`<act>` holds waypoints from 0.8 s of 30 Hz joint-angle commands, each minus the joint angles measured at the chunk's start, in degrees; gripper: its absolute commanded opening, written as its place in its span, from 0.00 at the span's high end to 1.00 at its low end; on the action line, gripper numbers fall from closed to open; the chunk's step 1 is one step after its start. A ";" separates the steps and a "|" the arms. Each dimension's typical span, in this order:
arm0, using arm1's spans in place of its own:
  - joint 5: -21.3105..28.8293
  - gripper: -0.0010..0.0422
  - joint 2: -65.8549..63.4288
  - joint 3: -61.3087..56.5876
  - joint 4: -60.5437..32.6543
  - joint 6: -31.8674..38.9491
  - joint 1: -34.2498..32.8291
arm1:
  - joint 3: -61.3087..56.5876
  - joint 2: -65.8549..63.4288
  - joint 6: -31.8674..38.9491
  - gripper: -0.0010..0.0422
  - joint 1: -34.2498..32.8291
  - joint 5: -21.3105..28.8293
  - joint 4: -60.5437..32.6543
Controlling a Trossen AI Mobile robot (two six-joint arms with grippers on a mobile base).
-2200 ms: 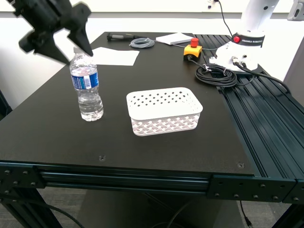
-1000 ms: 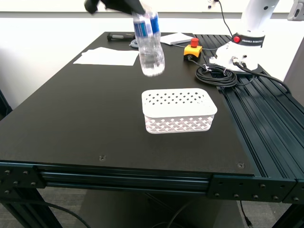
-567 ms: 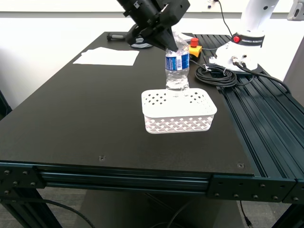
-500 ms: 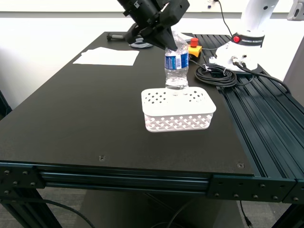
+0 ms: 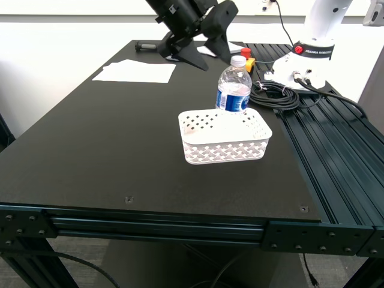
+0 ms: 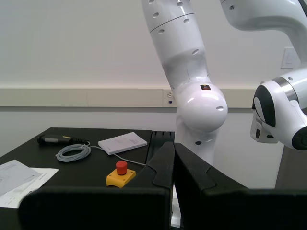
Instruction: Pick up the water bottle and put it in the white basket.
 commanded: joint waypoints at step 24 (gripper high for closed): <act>0.02 0.98 -0.02 0.04 -0.02 0.00 0.04 | 29.46 -0.09 -0.98 0.96 1.01 -7.82 -9.57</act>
